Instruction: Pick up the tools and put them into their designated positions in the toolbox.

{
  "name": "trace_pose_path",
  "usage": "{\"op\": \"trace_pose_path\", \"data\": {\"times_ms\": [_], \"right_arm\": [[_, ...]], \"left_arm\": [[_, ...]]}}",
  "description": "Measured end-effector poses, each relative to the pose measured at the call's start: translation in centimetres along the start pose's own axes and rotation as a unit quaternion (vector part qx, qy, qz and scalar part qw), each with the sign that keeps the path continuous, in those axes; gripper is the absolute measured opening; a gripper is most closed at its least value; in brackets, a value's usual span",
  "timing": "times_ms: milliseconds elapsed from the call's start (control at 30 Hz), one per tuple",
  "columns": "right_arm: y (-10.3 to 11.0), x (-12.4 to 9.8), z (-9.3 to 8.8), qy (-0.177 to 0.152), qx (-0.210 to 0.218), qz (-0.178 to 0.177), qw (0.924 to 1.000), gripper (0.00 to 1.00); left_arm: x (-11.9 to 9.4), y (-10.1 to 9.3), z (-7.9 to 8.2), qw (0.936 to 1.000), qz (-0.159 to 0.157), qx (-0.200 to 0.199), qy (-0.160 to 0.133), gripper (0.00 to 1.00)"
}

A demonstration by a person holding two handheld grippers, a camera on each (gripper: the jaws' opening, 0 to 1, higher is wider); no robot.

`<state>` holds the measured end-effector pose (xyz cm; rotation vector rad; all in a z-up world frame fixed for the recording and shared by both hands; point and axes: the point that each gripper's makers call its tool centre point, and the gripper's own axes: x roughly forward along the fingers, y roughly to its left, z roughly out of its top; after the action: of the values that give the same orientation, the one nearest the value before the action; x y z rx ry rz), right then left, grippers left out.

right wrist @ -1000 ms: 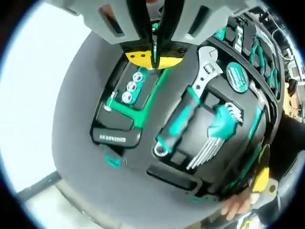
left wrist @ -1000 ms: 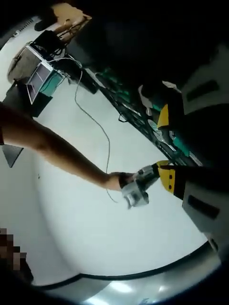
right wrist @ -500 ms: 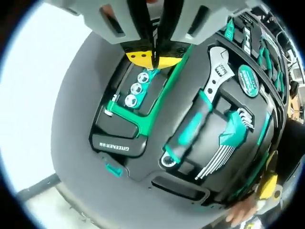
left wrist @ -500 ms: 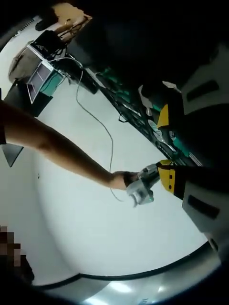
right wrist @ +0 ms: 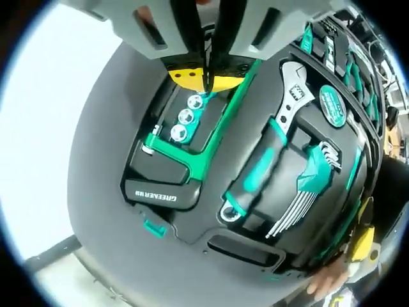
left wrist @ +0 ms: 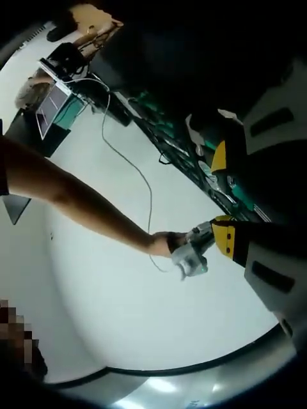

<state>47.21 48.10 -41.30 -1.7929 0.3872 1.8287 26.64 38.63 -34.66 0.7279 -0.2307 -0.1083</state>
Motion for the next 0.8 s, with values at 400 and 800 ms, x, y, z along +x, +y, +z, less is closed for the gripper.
{"op": "trace_pose_path", "data": {"times_ms": [400, 800], "right_arm": [[0.15, -0.03, -0.26, 0.009, -0.003, 0.012, 0.9999, 0.0], [-0.39, 0.44, -0.47, 0.014, 0.009, 0.041, 0.999, 0.0]], "left_arm": [[-0.08, -0.03, 0.05, 1.0, 0.0, 0.001, 0.0, 0.24], [-0.08, -0.13, 0.1, 1.0, -0.001, 0.002, -0.001, 0.23]]}}
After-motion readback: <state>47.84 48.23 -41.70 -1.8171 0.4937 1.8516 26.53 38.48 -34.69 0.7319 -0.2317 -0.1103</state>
